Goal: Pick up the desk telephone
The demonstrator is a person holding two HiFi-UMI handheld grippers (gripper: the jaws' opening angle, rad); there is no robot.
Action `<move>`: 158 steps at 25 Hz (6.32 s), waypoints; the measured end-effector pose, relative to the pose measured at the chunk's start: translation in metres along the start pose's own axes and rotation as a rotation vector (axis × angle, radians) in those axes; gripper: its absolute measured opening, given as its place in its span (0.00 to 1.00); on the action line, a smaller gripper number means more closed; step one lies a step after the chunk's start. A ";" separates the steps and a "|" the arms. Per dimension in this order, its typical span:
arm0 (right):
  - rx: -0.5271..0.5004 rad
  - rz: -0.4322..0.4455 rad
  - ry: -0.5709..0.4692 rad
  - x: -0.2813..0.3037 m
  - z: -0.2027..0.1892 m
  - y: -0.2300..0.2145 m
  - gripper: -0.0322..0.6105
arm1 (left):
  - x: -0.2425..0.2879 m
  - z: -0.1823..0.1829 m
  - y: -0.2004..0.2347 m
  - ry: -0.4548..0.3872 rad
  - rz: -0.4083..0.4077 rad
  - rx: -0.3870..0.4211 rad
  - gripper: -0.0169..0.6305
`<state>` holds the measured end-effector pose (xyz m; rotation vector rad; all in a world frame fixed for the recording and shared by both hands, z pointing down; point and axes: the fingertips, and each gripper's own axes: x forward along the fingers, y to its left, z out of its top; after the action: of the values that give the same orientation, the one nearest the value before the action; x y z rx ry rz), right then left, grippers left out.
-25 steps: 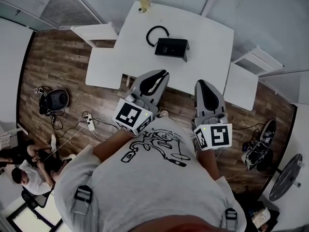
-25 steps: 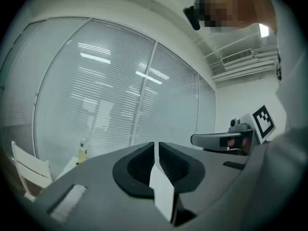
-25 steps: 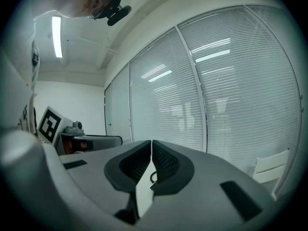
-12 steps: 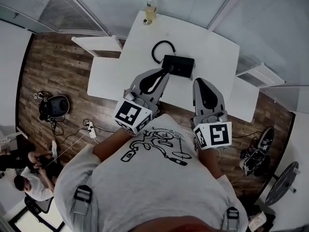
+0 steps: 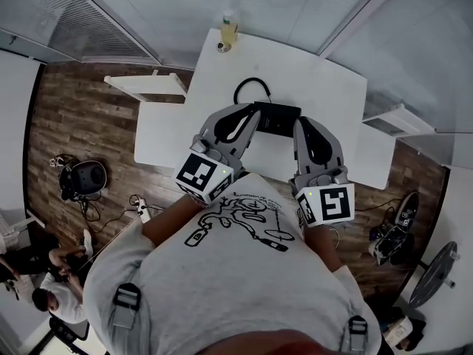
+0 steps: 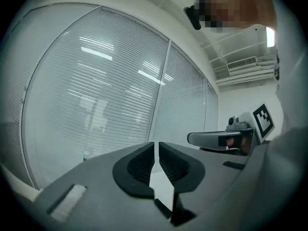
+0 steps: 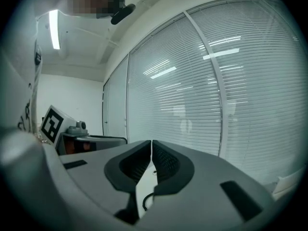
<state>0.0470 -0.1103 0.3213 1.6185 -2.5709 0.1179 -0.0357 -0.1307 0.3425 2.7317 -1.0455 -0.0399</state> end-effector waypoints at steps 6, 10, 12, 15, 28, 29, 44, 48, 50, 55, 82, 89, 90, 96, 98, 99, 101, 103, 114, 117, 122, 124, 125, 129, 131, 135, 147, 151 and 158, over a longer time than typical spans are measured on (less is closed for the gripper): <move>0.002 -0.010 0.007 0.024 -0.001 0.000 0.06 | 0.009 -0.001 0.020 0.011 -0.017 -0.008 0.07; -0.005 -0.012 0.012 0.033 -0.001 -0.002 0.06 | 0.016 0.000 0.030 0.015 -0.020 -0.010 0.07; -0.007 -0.016 0.013 0.034 -0.002 -0.008 0.06 | 0.021 -0.001 0.031 0.018 -0.020 -0.009 0.07; -0.004 -0.026 0.012 0.032 -0.002 -0.021 0.06 | 0.031 -0.002 0.028 0.019 -0.016 -0.010 0.07; -0.005 -0.024 0.040 0.021 -0.011 -0.064 0.06 | 0.061 -0.013 0.014 0.040 0.014 -0.024 0.07; 0.002 -0.021 0.048 0.021 -0.015 -0.066 0.06 | 0.062 -0.016 0.015 0.045 0.013 -0.028 0.07; 0.092 0.008 0.225 0.035 -0.105 -0.084 0.17 | 0.076 -0.097 0.036 0.224 0.011 -0.142 0.14; 0.114 0.005 0.284 0.036 -0.134 -0.089 0.21 | 0.079 -0.126 0.047 0.274 0.023 -0.191 0.16; 0.126 0.004 0.317 0.037 -0.151 -0.092 0.22 | 0.081 -0.145 0.052 0.309 0.028 -0.206 0.16; 0.148 0.006 0.407 0.039 -0.197 -0.097 0.25 | 0.081 -0.197 0.062 0.418 0.033 -0.187 0.19; 0.450 0.003 0.714 0.044 -0.374 -0.113 0.42 | 0.073 -0.403 0.091 0.748 0.017 -0.573 0.41; 0.519 0.015 0.746 0.046 -0.393 -0.106 0.42 | 0.080 -0.411 0.087 0.759 -0.030 -0.643 0.42; 0.528 0.022 0.749 0.047 -0.394 -0.105 0.42 | 0.081 -0.412 0.087 0.759 -0.032 -0.649 0.42; 0.548 0.049 0.767 0.047 -0.403 -0.095 0.42 | 0.080 -0.412 0.089 0.740 -0.039 -0.681 0.42; 0.563 0.045 0.763 0.047 -0.403 -0.095 0.41 | 0.080 -0.412 0.088 0.747 -0.043 -0.670 0.42; 0.568 0.044 0.763 0.047 -0.402 -0.095 0.40 | 0.080 -0.412 0.088 0.756 -0.045 -0.655 0.42; 0.575 0.046 0.766 0.047 -0.401 -0.094 0.39 | 0.078 -0.412 0.087 0.771 -0.049 -0.631 0.42; 0.580 0.046 0.766 0.046 -0.400 -0.093 0.39 | 0.076 -0.410 0.086 0.773 -0.047 -0.632 0.42; 0.557 0.057 0.712 0.042 -0.361 -0.090 0.39 | 0.074 -0.368 0.083 0.720 -0.023 -0.613 0.42; 0.552 0.060 0.692 0.041 -0.345 -0.090 0.39 | 0.073 -0.350 0.083 0.713 -0.008 -0.591 0.42; 0.548 0.073 0.667 0.041 -0.320 -0.088 0.40 | 0.070 -0.322 0.080 0.712 0.021 -0.569 0.42; 0.549 0.078 0.655 0.040 -0.310 -0.086 0.39 | 0.069 -0.312 0.079 0.704 0.028 -0.570 0.42; 0.555 0.080 0.645 0.040 -0.305 -0.086 0.39 | 0.069 -0.307 0.079 0.700 0.033 -0.567 0.42; 0.594 0.081 0.586 0.040 -0.276 -0.086 0.39 | 0.067 -0.280 0.077 0.672 0.049 -0.551 0.42; 0.593 0.082 0.564 0.040 -0.260 -0.087 0.39 | 0.066 -0.266 0.074 0.655 0.052 -0.551 0.42; 0.573 0.101 0.543 0.041 -0.235 -0.085 0.39 | 0.064 -0.240 0.072 0.624 0.050 -0.548 0.42; 0.524 0.106 0.477 0.028 -0.165 -0.084 0.39 | 0.059 -0.172 0.055 0.550 0.030 -0.515 0.42; 0.496 0.100 0.447 0.025 -0.139 -0.084 0.39 | 0.059 -0.149 0.049 0.515 0.008 -0.522 0.42; 0.505 0.107 0.407 0.018 -0.114 -0.084 0.39 | 0.056 -0.115 0.043 0.470 0.004 -0.479 0.42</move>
<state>0.1202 -0.1493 0.4380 1.3845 -2.4115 1.0604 -0.0103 -0.1774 0.4663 2.1574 -0.7818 0.2989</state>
